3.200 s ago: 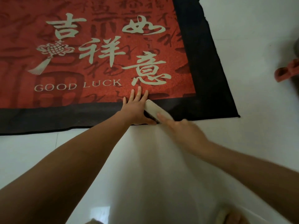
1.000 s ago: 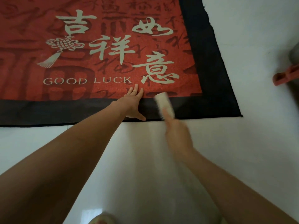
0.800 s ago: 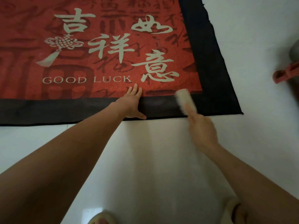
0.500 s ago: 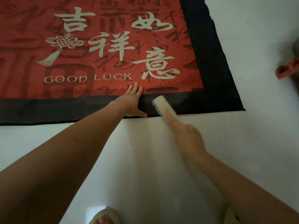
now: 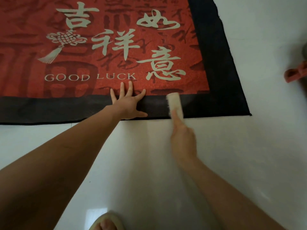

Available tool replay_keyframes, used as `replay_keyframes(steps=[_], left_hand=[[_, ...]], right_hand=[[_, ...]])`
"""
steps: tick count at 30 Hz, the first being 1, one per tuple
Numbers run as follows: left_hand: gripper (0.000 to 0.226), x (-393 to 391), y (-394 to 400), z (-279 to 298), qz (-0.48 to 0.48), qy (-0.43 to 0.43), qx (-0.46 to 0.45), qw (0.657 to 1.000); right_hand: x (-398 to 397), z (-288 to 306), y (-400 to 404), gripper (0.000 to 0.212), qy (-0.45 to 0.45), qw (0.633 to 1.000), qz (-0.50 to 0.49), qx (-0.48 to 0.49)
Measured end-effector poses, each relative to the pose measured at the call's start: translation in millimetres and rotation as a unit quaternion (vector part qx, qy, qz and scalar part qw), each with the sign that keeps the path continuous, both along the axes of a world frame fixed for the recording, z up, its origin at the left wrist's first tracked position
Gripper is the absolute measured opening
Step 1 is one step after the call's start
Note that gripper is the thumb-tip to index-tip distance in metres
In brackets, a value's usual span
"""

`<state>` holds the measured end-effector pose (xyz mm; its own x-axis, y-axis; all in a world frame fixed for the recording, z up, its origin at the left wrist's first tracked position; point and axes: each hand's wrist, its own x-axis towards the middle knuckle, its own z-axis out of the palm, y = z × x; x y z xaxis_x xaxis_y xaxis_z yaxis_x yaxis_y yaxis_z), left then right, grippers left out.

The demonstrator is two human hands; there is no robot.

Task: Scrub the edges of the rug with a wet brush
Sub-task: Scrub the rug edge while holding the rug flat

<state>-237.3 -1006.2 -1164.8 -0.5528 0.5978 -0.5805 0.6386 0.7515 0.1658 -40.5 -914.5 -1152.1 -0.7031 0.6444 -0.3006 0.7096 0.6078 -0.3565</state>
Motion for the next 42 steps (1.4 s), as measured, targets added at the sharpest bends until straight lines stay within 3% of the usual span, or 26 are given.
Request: replay_keyframes(steps=[2,4,6,8,10,12,14,17,20,22,24,26,29,31,34,37,39,42], left_hand=[[0.1,-13,-12,1,-0.008,0.034,-0.007,0.999],[0.11,-16,-19,-2,0.0,0.036,-0.021,0.999],[0.118,-10,-17,-5,0.035,0.008,-0.005,0.999],[0.121,-6,-15,-7,0.069,-0.035,0.013,0.997],[0.122,-8,-16,-7,0.072,-0.044,0.022,0.996],[0.125,-12,-22,-8,0.075,-0.034,0.029,0.996],[0.129,-13,-28,-9,0.082,-0.029,0.042,0.995],[0.132,-9,-30,-11,0.085,-0.025,0.051,0.995],[0.134,-10,-27,-9,0.09,-0.028,0.047,0.994],[0.135,-10,-27,-7,0.093,-0.03,0.043,0.994],[0.134,-12,-29,-8,0.094,-0.027,0.041,0.994],[0.136,-12,-31,-8,0.094,-0.024,0.041,0.994],[0.142,-11,-32,-12,0.092,-0.018,0.041,0.995],[0.143,-12,-29,-12,0.1,-0.017,0.037,0.994],[0.14,-13,-29,-10,0.11,-0.019,0.036,0.993],[0.139,-13,-32,-10,0.112,-0.026,0.041,0.992],[0.138,-13,-34,-10,0.111,-0.031,0.042,0.992],[0.133,-20,-35,-4,0.127,-0.062,0.054,0.988]], right_hand=[[6,-3,-19,0.076,-0.012,0.994,0.112,-0.01],[9,-8,7,0.077,-0.02,0.991,0.134,0.002],[-1,-7,40,0.068,-0.008,1.0,0.028,0.001],[-18,-4,24,0.063,-0.002,0.999,-0.049,0.0],[-36,1,-23,0.07,-0.024,0.999,0.011,-0.025],[-40,1,-55,0.076,-0.029,0.99,0.137,-0.03],[-45,-4,-27,0.066,-0.042,0.979,0.195,0.03],[-49,1,52,0.046,-0.079,0.989,0.052,0.115],[-52,3,33,0.049,-0.044,0.996,-0.031,0.065],[-58,-1,-24,0.048,-0.061,0.998,0.031,0.008],[-56,-5,-57,0.068,-0.035,0.988,0.152,-0.009],[-57,-7,-24,0.07,-0.052,0.98,0.191,0.024],[-56,-4,45,0.06,-0.038,0.996,0.04,0.066],[-63,-7,26,0.056,-0.009,0.998,-0.036,0.044],[-77,-17,-42,0.063,0.013,0.997,0.061,-0.037],[-75,-19,-22,0.062,-0.001,0.988,0.148,-0.034],[-72,-14,17,0.056,-0.017,0.996,0.082,0.005],[-78,-12,-4,0.059,0.058,0.998,-0.02,-0.013]])
